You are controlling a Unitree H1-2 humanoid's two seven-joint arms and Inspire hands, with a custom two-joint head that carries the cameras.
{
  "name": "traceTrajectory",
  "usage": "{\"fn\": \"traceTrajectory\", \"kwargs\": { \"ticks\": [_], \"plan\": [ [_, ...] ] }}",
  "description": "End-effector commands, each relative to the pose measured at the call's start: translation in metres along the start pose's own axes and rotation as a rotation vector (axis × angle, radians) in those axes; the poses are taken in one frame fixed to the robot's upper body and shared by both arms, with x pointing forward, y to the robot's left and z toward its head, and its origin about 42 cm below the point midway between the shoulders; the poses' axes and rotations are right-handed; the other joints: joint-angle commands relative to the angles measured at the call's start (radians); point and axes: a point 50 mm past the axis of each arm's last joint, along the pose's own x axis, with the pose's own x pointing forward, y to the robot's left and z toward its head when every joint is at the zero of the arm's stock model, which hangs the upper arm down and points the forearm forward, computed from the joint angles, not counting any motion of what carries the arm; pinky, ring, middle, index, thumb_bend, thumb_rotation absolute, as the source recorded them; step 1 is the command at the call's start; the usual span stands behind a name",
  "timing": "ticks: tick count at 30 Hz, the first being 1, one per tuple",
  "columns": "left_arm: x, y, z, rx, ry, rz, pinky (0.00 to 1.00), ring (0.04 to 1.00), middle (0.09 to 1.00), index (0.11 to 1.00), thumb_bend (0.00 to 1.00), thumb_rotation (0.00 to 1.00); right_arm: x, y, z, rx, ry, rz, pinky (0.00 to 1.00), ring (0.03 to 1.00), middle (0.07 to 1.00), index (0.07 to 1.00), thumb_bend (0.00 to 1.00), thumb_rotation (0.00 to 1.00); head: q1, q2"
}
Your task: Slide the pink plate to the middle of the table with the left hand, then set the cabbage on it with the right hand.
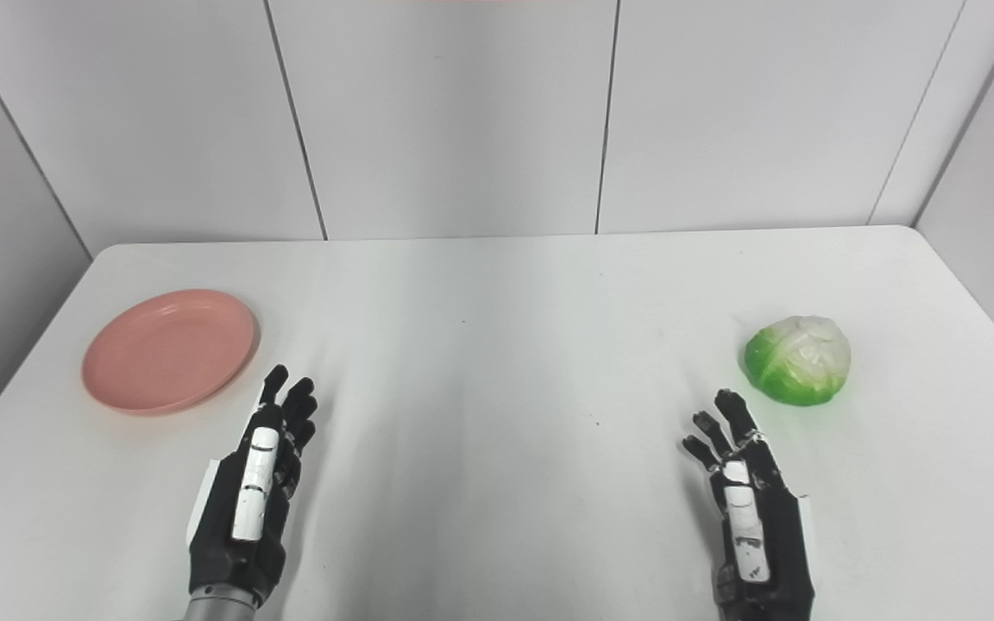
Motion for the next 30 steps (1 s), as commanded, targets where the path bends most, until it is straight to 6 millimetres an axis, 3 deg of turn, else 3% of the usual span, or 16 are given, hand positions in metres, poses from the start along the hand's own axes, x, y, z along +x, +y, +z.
{"fn": "traceTrajectory", "kwargs": {
  "ticks": [1,11,17,30],
  "plan": [
    [-0.0312,0.0086,-0.0112,0.004,0.035,0.057,1.0,0.968,0.945,0.956,0.69,0.87,-0.01,-0.0023,0.0044,-0.015,-0.04,0.013,0.84,0.873,0.927,0.867,0.72,0.79,0.001,-0.001],
    [-0.031,0.0085,-0.0119,0.014,0.026,0.055,1.0,0.974,0.949,0.957,0.69,0.88,-0.0096,-0.0014,0.0061,-0.06,-0.046,0.043,0.86,0.879,0.93,0.873,0.69,0.81,0.001,-0.001],
    [-0.0311,0.0078,-0.0122,0.014,0.035,0.056,1.0,0.971,0.946,0.96,0.7,0.88,-0.0089,-0.001,0.0073,-0.178,-0.067,0.123,0.88,0.908,0.955,0.915,0.68,0.89,0.001,-0.001],
    [-0.0317,0.005,-0.014,0.003,0.043,0.053,1.0,0.964,0.943,0.957,0.67,0.88,-0.0081,-0.0006,0.0079,-0.183,-0.064,0.136,0.89,0.931,0.963,0.906,0.67,0.9,0.013,-0.009]
  ]
}}
